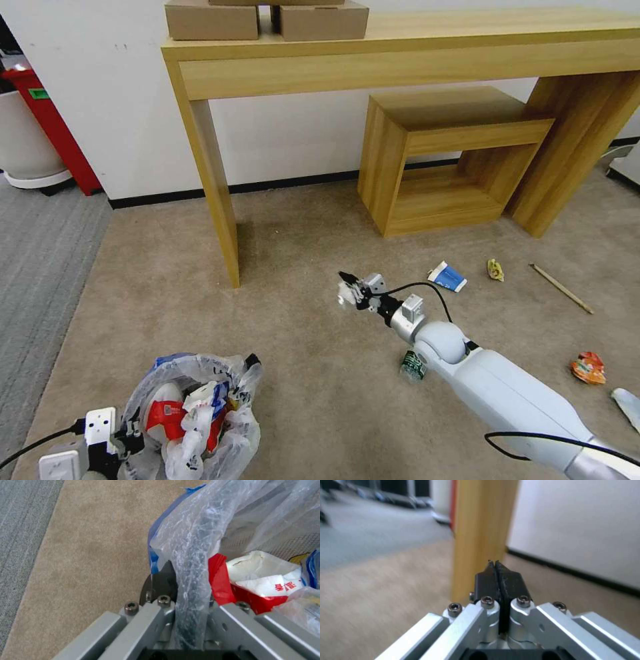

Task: Pick up the trash bin and place the garbage on the floor into it.

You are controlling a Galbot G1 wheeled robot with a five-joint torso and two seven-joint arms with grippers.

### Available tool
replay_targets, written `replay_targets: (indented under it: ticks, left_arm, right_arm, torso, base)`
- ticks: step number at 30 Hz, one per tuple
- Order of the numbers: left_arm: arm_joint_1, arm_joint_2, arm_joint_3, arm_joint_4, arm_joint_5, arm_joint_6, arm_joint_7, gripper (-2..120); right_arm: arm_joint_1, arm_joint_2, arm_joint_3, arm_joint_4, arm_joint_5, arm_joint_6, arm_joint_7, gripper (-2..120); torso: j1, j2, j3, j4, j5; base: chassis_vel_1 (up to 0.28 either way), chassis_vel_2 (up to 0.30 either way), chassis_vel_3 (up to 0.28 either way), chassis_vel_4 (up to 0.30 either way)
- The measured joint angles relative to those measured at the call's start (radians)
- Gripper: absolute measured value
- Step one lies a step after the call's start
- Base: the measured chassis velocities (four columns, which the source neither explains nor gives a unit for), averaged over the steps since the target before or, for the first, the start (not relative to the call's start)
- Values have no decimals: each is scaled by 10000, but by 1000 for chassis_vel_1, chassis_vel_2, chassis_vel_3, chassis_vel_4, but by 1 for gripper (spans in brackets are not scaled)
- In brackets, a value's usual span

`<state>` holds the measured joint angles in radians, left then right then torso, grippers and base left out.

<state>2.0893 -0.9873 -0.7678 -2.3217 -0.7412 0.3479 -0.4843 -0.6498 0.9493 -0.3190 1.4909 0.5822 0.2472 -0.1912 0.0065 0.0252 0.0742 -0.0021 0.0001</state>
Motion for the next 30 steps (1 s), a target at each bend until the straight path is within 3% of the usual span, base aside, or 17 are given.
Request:
replay_targets:
  ticks: [4, 8, 13, 20, 30]
  left_arm:
    - [33, 7, -64, -64, -123, 22, -23, 0]
    - [-5, 207, -207, -233, -477, 68, -165, 0]
    - [12, 449, -416, -399, -778, 91, -232, 0]
    - [36, 988, -780, -512, -1294, 124, -352, 0]
    - [159, 1212, -1098, -574, -1585, 145, -429, 0]
  right_arm:
    - [321, -4, -382, 744, 422, 212, -259, 0]
    - [1186, 49, -1600, 1713, 2012, 803, -977, 0]
    - [1921, 304, -2612, 1762, 2653, 1109, -1260, 0]
    - [3358, 1326, -4420, 1494, 3145, 1124, -1284, 0]
    - [4004, 2475, -5907, 1310, 3388, 1078, -1248, 0]
  torso:
    - [0, 0, 0, 0, 0]
    - [0, 0, 0, -1, -2]
    - [0, 0, 0, 0, -2]
    - [0, 0, 0, 0, -3]
    - [0, 1, 0, 0, -3]
  base:
    - [0, 0, 0, 0]
    - [0, 0, 0, 0]
    - [0, 0, 0, 0]
    - [0, 0, 0, 0]
    - [0, 0, 0, 0]
